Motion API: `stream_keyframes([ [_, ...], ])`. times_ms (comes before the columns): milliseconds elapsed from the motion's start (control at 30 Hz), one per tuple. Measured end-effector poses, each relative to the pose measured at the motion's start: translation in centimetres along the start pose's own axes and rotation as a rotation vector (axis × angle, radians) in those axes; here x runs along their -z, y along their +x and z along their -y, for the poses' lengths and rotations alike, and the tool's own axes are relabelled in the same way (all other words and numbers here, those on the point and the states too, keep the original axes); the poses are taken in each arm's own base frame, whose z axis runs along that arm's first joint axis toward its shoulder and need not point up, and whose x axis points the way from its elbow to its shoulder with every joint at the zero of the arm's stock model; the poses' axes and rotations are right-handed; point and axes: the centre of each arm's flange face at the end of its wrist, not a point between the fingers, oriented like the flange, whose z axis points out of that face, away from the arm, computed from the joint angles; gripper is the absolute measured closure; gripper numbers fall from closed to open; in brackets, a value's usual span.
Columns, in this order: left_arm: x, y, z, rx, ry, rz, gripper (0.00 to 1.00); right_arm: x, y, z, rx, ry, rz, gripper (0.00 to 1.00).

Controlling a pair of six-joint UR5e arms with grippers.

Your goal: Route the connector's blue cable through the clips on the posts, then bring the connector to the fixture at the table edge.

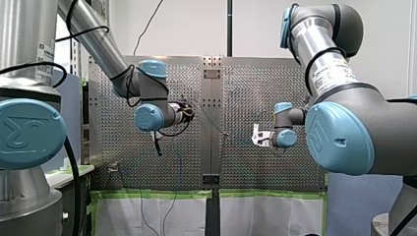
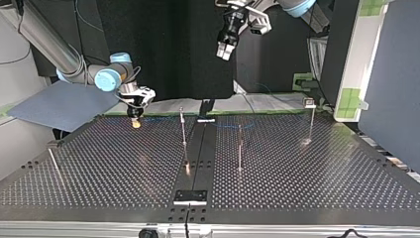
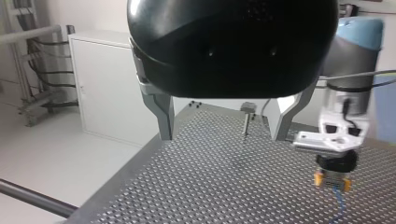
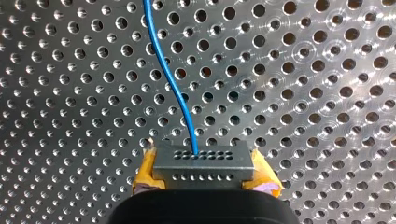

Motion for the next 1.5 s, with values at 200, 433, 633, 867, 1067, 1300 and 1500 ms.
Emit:
stream_keyframes([
  [200,2.0,1.2,-1.4,-0.019,-0.027,-0.042,0.0,0.0,0.1,-0.2,0.009,-0.015,0.003,1.0],
  [433,4.3,2.5,-2.7,-0.042,-0.047,-0.088,0.0,0.6,2.8,-1.1,0.03,-0.082,-0.01,1.0],
  [633,6.2,3.4,-3.8,-0.057,-0.059,-0.121,0.0,1.6,6.4,-1.2,0.03,-0.138,-0.02,1.0],
  [867,8.1,4.1,-5.0,-0.073,-0.073,-0.155,0.0,2.8,10.0,-0.8,0.03,-0.185,-0.044,1.0],
  [1067,8.3,4.2,-5.2,-0.087,-0.075,-0.158,0.0,3.8,13.6,-1.2,0.028,-0.209,-0.084,1.0],
  [1300,8.3,4.2,-5.3,-0.091,-0.077,-0.156,0.0,5.1,17.5,-2.2,0.054,-0.23,-0.122,1.0],
  [1500,8.2,4.2,-5.3,-0.091,-0.078,-0.153,0.0,6.5,20.6,-4.5,0.078,-0.265,-0.138,1.0],
])
